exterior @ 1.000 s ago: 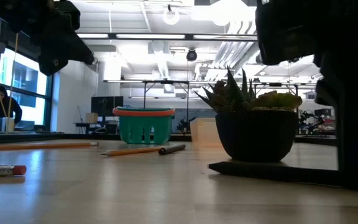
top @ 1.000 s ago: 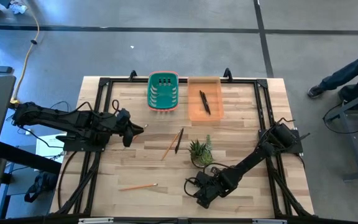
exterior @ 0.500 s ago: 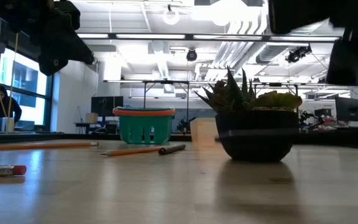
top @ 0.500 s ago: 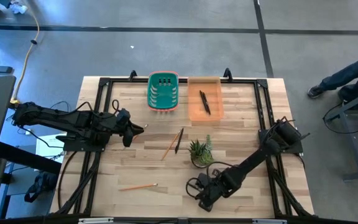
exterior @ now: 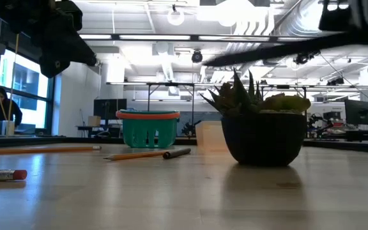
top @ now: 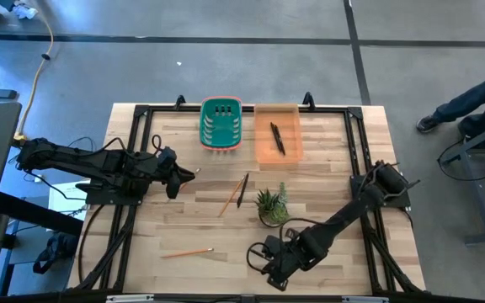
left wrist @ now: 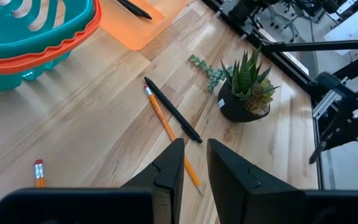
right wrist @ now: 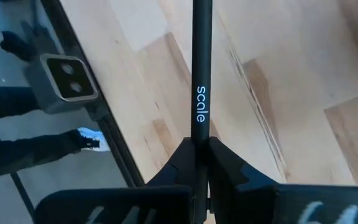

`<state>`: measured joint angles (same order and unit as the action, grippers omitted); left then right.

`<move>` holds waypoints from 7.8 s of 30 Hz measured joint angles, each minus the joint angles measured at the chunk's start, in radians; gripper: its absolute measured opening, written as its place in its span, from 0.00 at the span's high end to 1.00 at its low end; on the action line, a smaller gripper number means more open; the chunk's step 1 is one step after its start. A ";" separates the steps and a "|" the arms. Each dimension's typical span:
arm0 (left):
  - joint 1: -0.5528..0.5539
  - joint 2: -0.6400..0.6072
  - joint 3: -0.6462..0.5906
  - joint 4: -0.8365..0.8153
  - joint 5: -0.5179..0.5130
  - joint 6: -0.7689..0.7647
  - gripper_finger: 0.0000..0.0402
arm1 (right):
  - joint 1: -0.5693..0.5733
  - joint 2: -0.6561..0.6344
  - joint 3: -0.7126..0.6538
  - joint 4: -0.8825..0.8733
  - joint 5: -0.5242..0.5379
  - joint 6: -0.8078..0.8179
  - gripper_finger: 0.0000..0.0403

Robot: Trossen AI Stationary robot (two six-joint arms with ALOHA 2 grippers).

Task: Sort pens & pencils
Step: Put the bottom black ballpoint pen into the orange bin, then put the black ballpoint pen into the orange bin

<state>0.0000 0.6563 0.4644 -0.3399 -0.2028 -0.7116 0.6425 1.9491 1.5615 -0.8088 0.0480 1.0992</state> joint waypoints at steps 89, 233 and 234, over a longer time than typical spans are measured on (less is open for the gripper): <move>0.000 0.000 0.000 0.000 0.000 0.011 0.86 | -0.577 0.000 0.587 -0.488 0.012 0.036 1.00; 0.000 0.000 0.000 0.076 0.072 0.007 0.86 | -0.966 0.078 0.585 -0.667 -0.131 -0.270 0.81; 0.000 0.000 0.000 0.076 0.081 0.007 0.86 | -0.958 0.072 0.585 -0.667 -0.131 -0.270 0.81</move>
<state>-0.0002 0.6565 0.4644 -0.2634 -0.1219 -0.7048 -0.3156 2.0212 2.1468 -1.4761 -0.0834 0.8291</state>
